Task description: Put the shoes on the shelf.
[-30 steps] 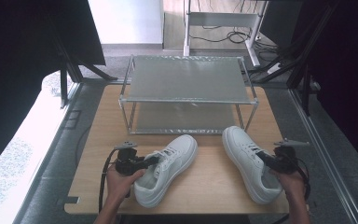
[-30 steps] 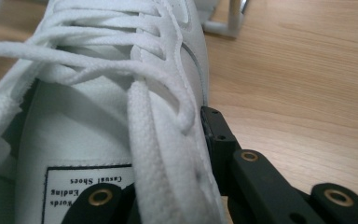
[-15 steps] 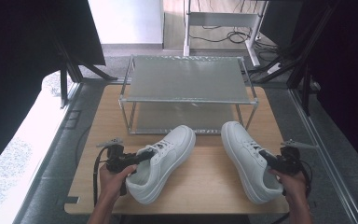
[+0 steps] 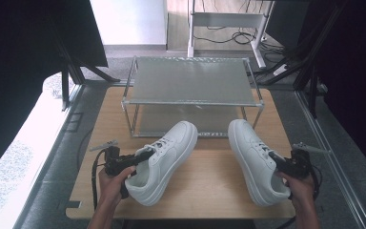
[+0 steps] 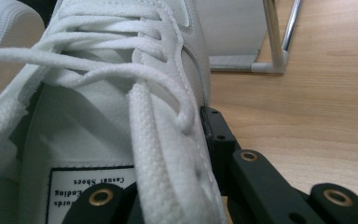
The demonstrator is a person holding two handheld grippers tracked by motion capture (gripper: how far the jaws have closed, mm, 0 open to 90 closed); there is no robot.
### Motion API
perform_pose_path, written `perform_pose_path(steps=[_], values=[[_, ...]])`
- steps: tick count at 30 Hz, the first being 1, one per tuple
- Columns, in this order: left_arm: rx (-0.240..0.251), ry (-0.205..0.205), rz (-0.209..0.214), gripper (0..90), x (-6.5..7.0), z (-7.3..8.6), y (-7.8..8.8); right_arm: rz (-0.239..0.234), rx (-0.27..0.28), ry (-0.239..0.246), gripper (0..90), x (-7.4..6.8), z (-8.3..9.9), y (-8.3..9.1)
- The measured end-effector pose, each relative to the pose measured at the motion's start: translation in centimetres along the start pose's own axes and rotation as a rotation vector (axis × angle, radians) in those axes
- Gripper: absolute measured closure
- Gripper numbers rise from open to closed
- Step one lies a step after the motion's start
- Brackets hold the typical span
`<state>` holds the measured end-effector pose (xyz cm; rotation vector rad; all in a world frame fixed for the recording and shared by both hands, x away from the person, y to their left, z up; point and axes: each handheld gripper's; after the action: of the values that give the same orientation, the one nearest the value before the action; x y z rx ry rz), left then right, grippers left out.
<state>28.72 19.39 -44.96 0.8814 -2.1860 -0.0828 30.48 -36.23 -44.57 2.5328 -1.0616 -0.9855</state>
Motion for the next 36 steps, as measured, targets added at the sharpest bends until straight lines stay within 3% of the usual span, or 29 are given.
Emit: perform_pose_path(steps=[21,36], values=[[0.074,0.037,0.047,82.0,0.4,-0.3,0.2,-0.083,0.084,-0.008,86.0,-1.0,-0.8,-0.1],[0.109,0.029,0.063,82.2,1.4,-2.6,0.0,-0.107,0.117,0.031,86.0,-2.3,-3.2,-0.7]])
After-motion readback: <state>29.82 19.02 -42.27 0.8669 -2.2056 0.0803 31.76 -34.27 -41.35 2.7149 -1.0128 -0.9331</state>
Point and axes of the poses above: each handheld gripper's, and its own axes: y roughly backward along the jaws, z roughly out of its underside, x roughly to its right, and after that the axes turned 9 degrees about -z, right-handed
